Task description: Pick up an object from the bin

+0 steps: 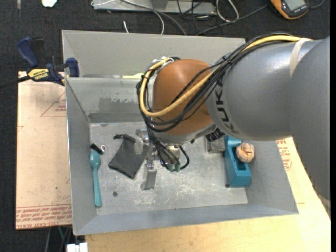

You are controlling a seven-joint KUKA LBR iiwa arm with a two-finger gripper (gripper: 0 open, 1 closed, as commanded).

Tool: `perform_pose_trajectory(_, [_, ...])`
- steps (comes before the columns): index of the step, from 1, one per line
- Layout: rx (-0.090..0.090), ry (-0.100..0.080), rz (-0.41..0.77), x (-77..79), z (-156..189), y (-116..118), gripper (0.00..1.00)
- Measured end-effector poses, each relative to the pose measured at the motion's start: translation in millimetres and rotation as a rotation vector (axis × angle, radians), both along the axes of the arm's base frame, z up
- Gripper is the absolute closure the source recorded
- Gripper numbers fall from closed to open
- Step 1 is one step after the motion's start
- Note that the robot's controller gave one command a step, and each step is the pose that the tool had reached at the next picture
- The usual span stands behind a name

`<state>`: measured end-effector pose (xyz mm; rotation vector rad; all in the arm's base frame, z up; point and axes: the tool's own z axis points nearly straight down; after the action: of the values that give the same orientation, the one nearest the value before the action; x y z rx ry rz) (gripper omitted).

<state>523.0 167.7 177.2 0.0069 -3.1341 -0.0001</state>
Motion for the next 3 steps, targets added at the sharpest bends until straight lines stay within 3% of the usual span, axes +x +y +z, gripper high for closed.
perform_pose_trajectory(1, [0.001, -0.008, -0.004, 2.0, 4.4, -0.8, 0.00])
perform_pose_trajectory(2, [0.004, -0.015, 0.025, 33.2, -46.9, -8.1, 0.00])
perform_pose_trajectory(3, [0.006, -0.015, -0.046, 39.7, -105.0, -37.6, 0.00])
